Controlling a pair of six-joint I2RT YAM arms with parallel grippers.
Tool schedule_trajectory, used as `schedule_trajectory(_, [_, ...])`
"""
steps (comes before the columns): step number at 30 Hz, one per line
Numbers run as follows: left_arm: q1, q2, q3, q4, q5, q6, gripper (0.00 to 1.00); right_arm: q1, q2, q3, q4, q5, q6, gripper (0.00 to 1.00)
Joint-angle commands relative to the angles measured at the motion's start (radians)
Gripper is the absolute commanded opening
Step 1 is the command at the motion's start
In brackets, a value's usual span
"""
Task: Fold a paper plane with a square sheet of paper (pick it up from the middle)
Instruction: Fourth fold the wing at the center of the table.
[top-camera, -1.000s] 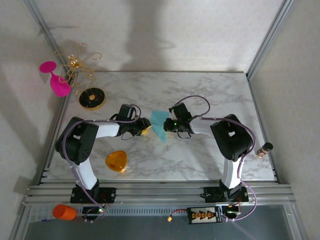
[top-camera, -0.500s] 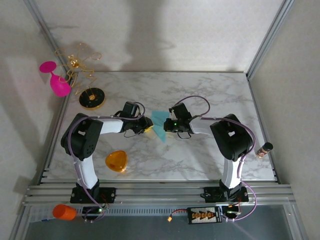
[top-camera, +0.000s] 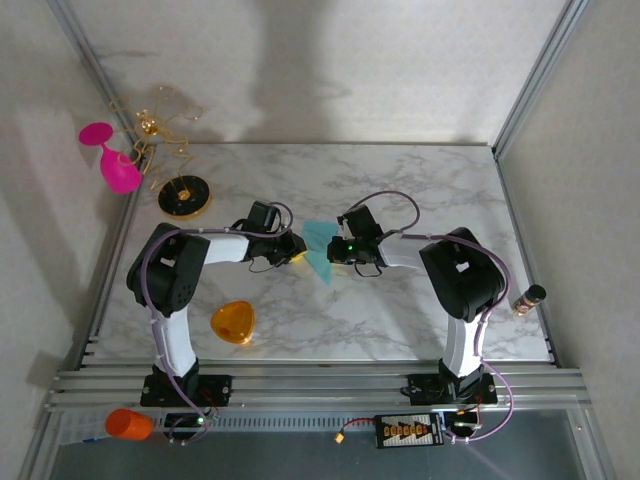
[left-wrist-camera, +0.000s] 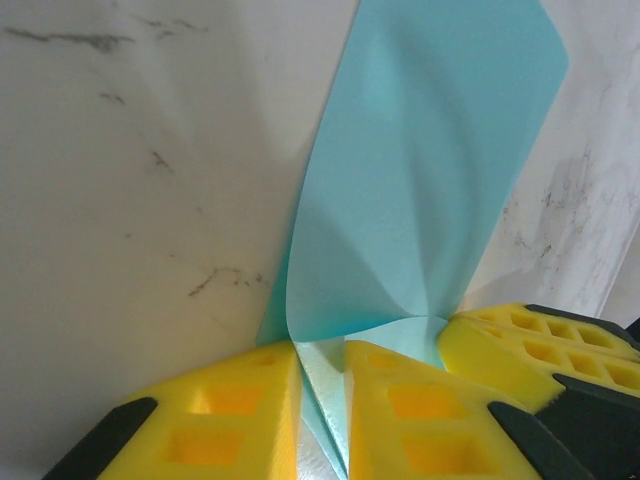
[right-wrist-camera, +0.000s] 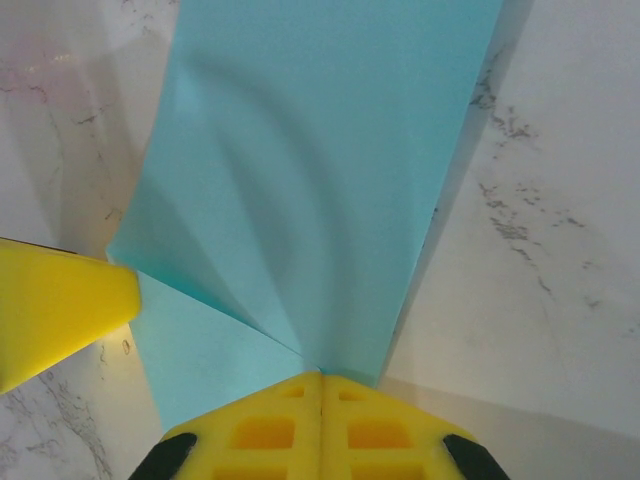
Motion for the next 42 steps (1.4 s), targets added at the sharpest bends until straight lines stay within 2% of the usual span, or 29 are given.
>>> schedule_trajectory(1, [0.003,0.019,0.026,-0.007,0.034,0.020,0.19,-0.004,0.026,0.025,-0.026,0.015,-0.010,0.07])
schedule_trajectory(8, [0.016,0.028,0.033,0.014,0.085,0.079,0.19,-0.004,0.029,0.026,-0.034,0.015,-0.012,0.07])
schedule_trajectory(20, [0.028,0.068,0.042,0.065,0.121,0.076,0.21,-0.004,0.034,0.024,-0.036,0.015,-0.015,0.07])
schedule_trajectory(25, [0.033,0.080,0.053,0.062,0.124,0.075,0.19,-0.004,0.034,0.020,-0.040,0.019,-0.018,0.07])
schedule_trajectory(28, [0.033,0.080,0.053,0.057,0.122,0.070,0.14,-0.005,0.028,0.024,-0.039,0.025,-0.017,0.08])
schedule_trajectory(32, [0.033,0.061,0.050,0.043,0.095,0.056,0.05,-0.006,-0.022,0.035,-0.035,0.045,-0.015,0.19])
schedule_trajectory(37, [0.027,-0.002,0.030,0.038,0.030,0.005,0.02,-0.007,-0.160,0.002,-0.005,0.150,-0.046,0.41])
schedule_trajectory(42, [-0.007,-0.071,0.022,0.002,-0.090,-0.059,0.03,0.000,-0.284,-0.123,0.105,0.214,-0.156,0.50])
